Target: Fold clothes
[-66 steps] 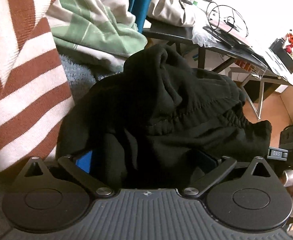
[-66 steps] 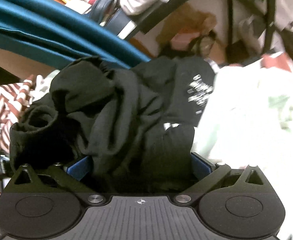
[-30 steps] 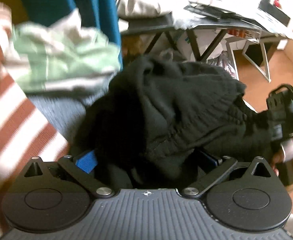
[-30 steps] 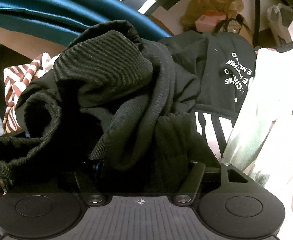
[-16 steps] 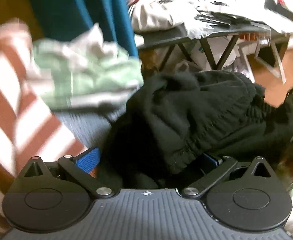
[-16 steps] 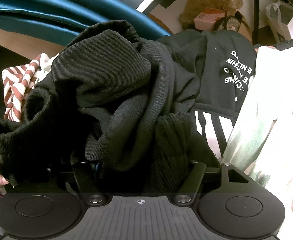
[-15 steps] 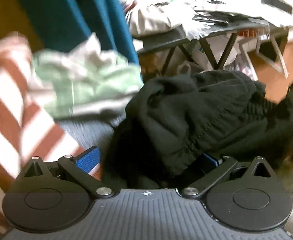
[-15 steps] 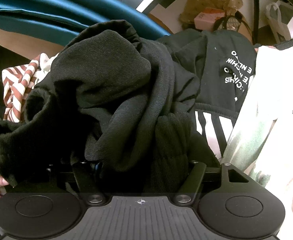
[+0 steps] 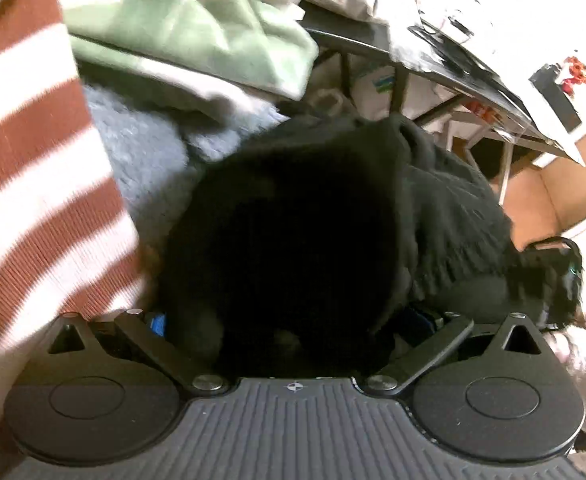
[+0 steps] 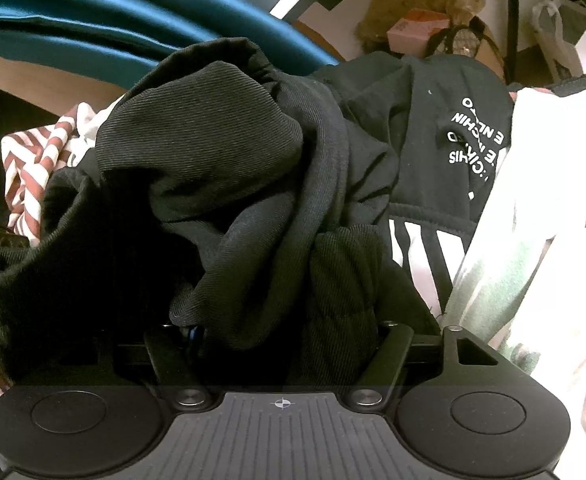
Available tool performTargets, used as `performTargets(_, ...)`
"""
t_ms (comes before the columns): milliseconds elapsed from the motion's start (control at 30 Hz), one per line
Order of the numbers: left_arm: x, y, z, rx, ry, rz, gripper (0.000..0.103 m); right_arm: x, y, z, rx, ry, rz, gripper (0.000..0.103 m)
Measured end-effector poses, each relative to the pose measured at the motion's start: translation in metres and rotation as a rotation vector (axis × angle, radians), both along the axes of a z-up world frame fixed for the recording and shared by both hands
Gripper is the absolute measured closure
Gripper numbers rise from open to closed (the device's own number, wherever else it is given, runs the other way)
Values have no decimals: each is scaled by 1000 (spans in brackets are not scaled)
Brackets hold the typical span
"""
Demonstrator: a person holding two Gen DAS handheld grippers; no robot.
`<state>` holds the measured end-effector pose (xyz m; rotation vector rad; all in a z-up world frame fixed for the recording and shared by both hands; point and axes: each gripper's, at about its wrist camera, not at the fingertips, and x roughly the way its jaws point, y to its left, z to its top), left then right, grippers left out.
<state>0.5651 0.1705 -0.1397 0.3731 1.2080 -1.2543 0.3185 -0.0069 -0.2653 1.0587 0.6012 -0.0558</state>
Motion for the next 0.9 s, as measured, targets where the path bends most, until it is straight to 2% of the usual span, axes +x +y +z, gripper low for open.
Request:
performTargets(100, -11, 2, -11, 20, 32, -9, 0, 0, 1, -1, -13, 10, 11, 40)
performTargets(200, -12, 4, -22, 3, 4, 20, 0, 4, 2, -2, -27, 23, 13, 36)
performTargets(367, -12, -2, -30, -19, -26, 32, 0, 12, 3, -4, -38, 47, 5, 34)
performTargets(500, -13, -13, -32, 25, -4, 44, 0, 13, 7, 4, -71, 62, 17, 47)
performTargets(567, -14, -15, -35, 28, 3, 32, 0, 11, 9, 5, -77, 58, 35, 48)
performTargets(633, -15, -14, -38, 21, 1, 18, 0, 14, 9, 0, -61, 63, 34, 42)
performTargets(700, -16, -13, -42, 13, -1, 4, 0, 18, 8, -2, -56, 69, 25, 41)
performTargets(800, -22, -12, -42, 1, -30, 28, 0, 19, 16, 13, -102, 88, 27, 48)
performTargets(900, -26, -5, -36, -53, 32, 53, 0, 15, 28, 38, -171, 90, 37, 53)
